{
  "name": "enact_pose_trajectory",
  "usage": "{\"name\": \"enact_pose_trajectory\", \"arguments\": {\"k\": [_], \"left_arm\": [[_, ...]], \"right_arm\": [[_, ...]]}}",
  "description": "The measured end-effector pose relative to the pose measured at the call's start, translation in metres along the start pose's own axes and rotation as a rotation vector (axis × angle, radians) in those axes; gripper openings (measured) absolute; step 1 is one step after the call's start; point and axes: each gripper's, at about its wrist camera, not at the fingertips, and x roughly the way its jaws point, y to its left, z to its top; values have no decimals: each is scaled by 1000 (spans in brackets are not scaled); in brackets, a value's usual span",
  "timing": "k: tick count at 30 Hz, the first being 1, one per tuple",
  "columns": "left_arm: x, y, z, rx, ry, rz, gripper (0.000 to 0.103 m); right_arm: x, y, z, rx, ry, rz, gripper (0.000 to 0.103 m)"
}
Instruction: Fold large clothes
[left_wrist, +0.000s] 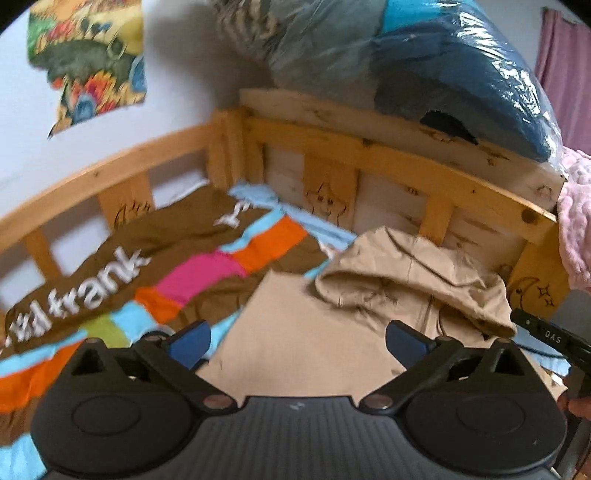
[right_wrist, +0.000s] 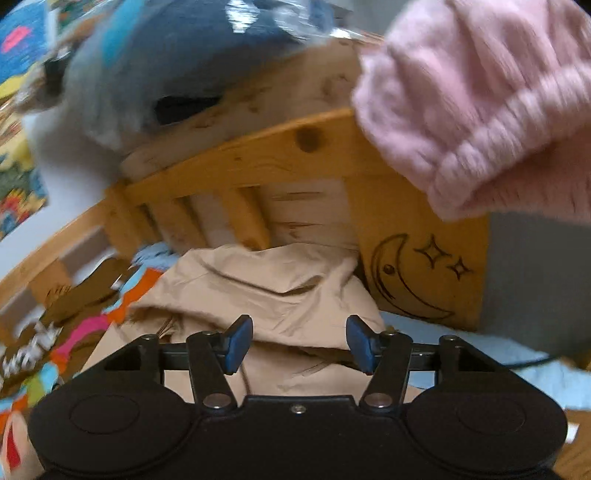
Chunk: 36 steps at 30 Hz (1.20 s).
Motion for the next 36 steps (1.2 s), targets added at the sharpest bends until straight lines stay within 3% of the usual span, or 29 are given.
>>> {"name": "enact_pose_trajectory", "arguments": {"k": [4, 9, 10, 13, 17, 21, 22, 24, 26, 29, 33, 36], "left_arm": [[53, 2, 5, 38, -43, -49, 102], [120, 28, 18, -36, -70, -139, 102], [133, 33, 22, -62, -75, -158, 102], [169, 42, 33, -95, -58, -202, 100], [196, 22, 45, -92, -37, -336, 97], [217, 9, 26, -4, 20, -416, 91], [220, 8, 18, 10, 24, -423, 91], [228, 9, 2, 23, 32, -431, 91], [241, 10, -11, 53, 84, -412, 91], [256, 17, -22, 22, 109, -423, 91], [261, 22, -24, -9, 101, -450, 91], [267, 21, -27, 1, 98, -454, 92]], "right_arm": [[20, 2, 3, 22, 6, -98, 58], [53, 3, -3, 87, 60, -166, 57], [59, 5, -6, 93, 71, -183, 52], [76, 13, -13, 77, 94, -239, 9], [53, 33, -23, -28, -9, -248, 3], [5, 66, -61, -212, -86, -248, 0], [-3, 73, -72, -262, -85, -254, 2], [-16, 83, -90, -349, -94, -263, 15], [-24, 92, -93, -402, -101, -256, 47], [-22, 107, -71, -516, -82, -226, 67], [22, 120, -20, -557, 12, -143, 67], [62, 129, 8, -557, 67, -147, 65]]}}
